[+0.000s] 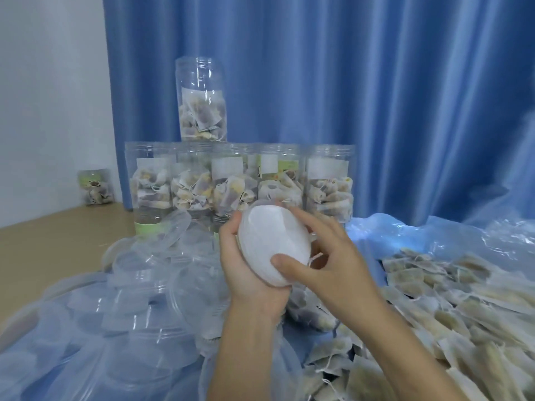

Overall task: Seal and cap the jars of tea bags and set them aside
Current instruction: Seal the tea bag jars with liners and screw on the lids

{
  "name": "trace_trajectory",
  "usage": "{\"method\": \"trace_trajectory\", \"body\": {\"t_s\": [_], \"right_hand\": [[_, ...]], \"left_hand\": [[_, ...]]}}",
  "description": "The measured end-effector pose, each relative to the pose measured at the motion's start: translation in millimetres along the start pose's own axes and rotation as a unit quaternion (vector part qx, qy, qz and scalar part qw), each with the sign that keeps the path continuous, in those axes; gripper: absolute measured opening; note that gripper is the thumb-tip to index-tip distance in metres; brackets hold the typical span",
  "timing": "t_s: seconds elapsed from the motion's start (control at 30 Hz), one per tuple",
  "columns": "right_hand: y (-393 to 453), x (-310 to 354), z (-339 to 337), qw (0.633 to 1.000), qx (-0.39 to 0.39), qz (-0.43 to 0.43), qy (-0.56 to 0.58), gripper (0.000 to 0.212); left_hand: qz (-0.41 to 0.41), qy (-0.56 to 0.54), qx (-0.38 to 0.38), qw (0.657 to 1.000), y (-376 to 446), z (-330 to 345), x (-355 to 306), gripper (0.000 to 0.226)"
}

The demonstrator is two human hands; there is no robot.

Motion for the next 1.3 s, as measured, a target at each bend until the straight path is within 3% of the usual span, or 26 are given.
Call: {"method": "trace_trajectory", "body": {"t_s": [0.17, 0.27, 0.33, 0.4, 0.47, 0.57, 0.67, 0.77, 0.83, 0.9, 1.03, 1.13, 1.2, 1.3], "right_hand": [[0, -2, -4, 0.996, -0.033, -0.026, -0.075, 0.064], [-1, 6, -1, 0.996, 0.013, -0.064, -0.062, 0.033], [-1, 4, 5, 0.995, 0.076, -0.002, 0.065, 0.014], [-4, -1, 12, 0.959, 0.165, 0.074, 0.216, 0.026], [-6, 2, 13, 0.940, 0.214, 0.070, 0.257, 0.032], [-2, -5, 6, 0.946, 0.163, 0.067, 0.273, 0.017], [3, -25, -11, 0.948, 0.056, 0.119, 0.291, 0.022], [2, -22, -26, 0.983, -0.009, 0.069, 0.169, 0.054], [0, -11, -20, 0.999, 0.031, 0.013, -0.009, 0.085], [-1, -11, -15, 0.994, 0.053, -0.008, -0.098, 0.104], [1, -13, -31, 0.988, -0.058, -0.039, -0.135, 0.085], [8, -24, -54, 0.982, -0.156, -0.001, -0.103, 0.084], [23, -36, -59, 0.982, -0.141, 0.051, -0.114, 0.078], [49, -59, -43, 0.970, -0.023, 0.142, -0.198, 0.064]], "left_hand": [[-0.009, -0.013, -0.008, 1.000, 6, -9, 7, 0.041], [0.009, 0.051, 0.006, 0.999, 6, -3, 6, 0.032], [0.044, 0.125, -0.032, 0.991, 7, -8, 2, 0.031], [0.087, 0.280, -0.088, 0.952, 6, -16, -6, 0.050], [0.117, 0.399, -0.140, 0.899, 2, -18, -15, 0.080], [0.120, 0.421, -0.162, 0.884, -3, -15, -22, 0.093], [0.043, 0.362, -0.126, 0.923, 1, -24, -21, 0.065], [0.010, 0.356, -0.087, 0.930, 1, -23, -12, 0.024], [0.037, 0.390, -0.084, 0.916, 1, -17, -7, 0.018], [0.028, 0.398, -0.073, 0.914, 0, -10, 0, 0.020], [-0.063, 0.362, -0.047, 0.929, -1, -8, 5, 0.040], [-0.016, 0.348, -0.117, 0.930, 1, -20, -13, 0.034], [0.036, 0.294, -0.179, 0.938, -2, -28, -26, 0.018], [0.066, 0.251, -0.206, 0.943, -3, -30, -33, 0.013]]}}
Point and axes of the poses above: each hand's wrist, its own y-axis towards the middle knuckle, its own z-axis out of the palm, x = y × z, the point moved 6 cm from there along y, towards the middle knuckle, and after that the axes turned 1 degree about -y, right-handed, at the moved point
